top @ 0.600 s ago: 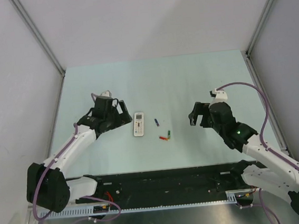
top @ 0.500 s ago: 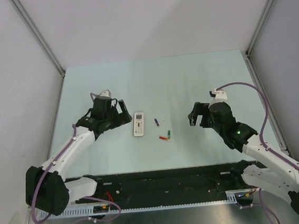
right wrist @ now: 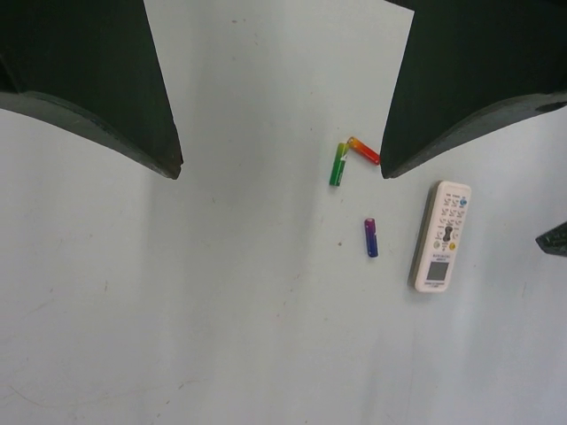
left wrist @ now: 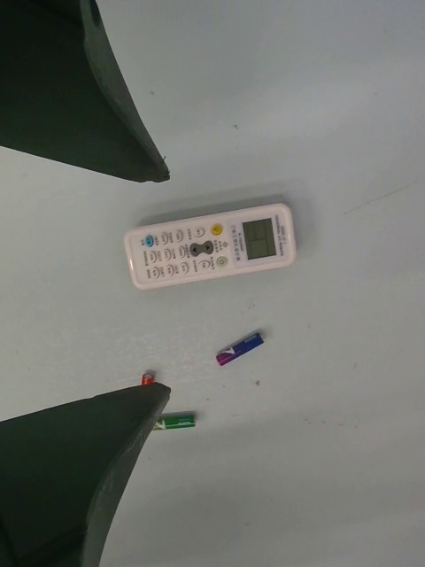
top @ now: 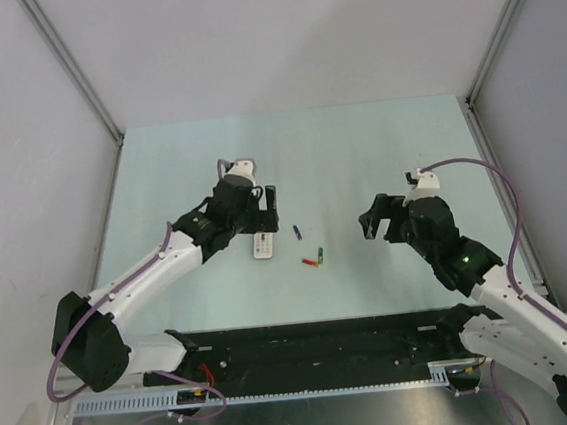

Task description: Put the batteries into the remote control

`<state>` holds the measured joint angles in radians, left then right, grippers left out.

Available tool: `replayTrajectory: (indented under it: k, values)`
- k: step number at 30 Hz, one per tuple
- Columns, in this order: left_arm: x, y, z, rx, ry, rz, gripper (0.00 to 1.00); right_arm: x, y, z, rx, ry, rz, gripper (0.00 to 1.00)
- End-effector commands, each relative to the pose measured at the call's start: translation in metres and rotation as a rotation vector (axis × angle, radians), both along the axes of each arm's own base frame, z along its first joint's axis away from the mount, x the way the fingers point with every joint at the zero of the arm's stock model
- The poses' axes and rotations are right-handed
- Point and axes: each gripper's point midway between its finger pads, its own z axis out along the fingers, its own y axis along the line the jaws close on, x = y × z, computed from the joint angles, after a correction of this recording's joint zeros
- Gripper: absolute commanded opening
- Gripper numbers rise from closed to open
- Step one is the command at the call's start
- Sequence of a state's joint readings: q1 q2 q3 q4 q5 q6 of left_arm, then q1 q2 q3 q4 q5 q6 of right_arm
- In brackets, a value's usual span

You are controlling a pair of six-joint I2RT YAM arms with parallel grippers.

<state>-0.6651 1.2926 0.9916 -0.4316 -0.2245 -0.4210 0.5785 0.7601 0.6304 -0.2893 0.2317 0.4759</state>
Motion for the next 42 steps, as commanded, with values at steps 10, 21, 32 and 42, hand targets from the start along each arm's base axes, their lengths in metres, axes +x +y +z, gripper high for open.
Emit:
replayTrajectory:
  k: [10,21,32,42]
  values:
    - [0.020,-0.011,-0.056,0.126,0.108,-0.090,1.00,-0.009,-0.001,0.014,0.002,-0.004,0.027,1.00]
    - [0.042,-0.002,-0.093,0.214,0.185,-0.003,0.73,-0.009,0.001,0.012,0.004,0.005,0.030,1.00]
    - [0.043,0.009,-0.122,0.246,0.258,0.044,0.79,-0.008,-0.001,0.006,-0.015,0.023,0.023,1.00]
    - [0.044,0.005,-0.131,0.240,0.283,0.035,0.61,-0.007,0.001,0.004,-0.017,0.029,0.027,1.00]
